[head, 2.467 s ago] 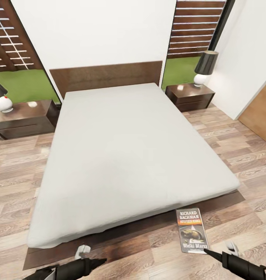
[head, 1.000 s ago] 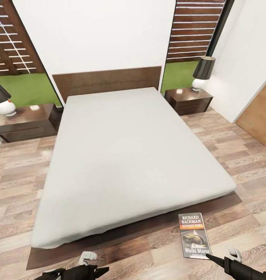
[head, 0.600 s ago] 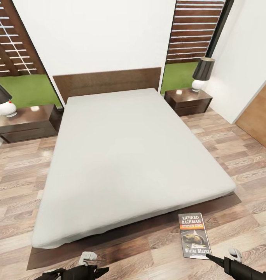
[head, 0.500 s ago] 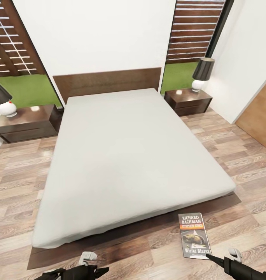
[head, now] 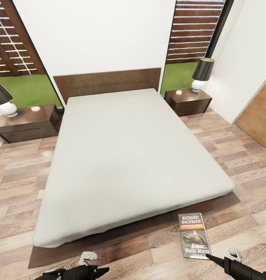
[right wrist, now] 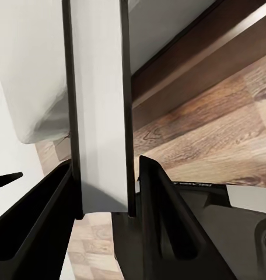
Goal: In the bedroom, move the book from the bed onto either nightstand, and place the two sandals side by side next to the bed.
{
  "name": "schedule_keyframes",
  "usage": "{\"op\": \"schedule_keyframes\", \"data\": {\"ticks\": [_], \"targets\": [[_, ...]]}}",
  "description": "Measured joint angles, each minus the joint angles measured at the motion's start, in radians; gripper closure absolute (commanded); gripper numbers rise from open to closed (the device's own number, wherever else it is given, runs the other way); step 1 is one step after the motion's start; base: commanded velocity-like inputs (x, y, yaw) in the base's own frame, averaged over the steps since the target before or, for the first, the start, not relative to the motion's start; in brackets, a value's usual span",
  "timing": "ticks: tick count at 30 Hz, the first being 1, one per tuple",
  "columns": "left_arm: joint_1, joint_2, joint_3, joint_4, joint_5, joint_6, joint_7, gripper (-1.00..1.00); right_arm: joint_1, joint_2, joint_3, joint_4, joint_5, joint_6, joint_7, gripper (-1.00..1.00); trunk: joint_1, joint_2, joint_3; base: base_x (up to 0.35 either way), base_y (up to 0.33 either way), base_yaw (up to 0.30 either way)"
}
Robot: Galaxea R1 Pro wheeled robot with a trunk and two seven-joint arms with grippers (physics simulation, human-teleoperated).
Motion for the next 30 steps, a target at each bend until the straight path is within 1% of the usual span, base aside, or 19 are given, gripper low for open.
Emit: {"op": "schedule_keyframes", "data": {"ticks": [12,30], "targets": [[0.000,0.000,0.000,0.000,0.000,0.000,0.000,-1.00,0.000,0.000,0.000,0.000,0.001,0.000,0.000,1.00,0.000,0.000,0.001,0.000,0.000,0.000],[0.000,0.000,0.000,0.000,0.001,0.000,0.000,-1.00,0.000,0.000,0.000,0.000,0.001,-0.001,0.001,1.00,0.000,0.000,0.028,0.000,0.000,0.000]]}}
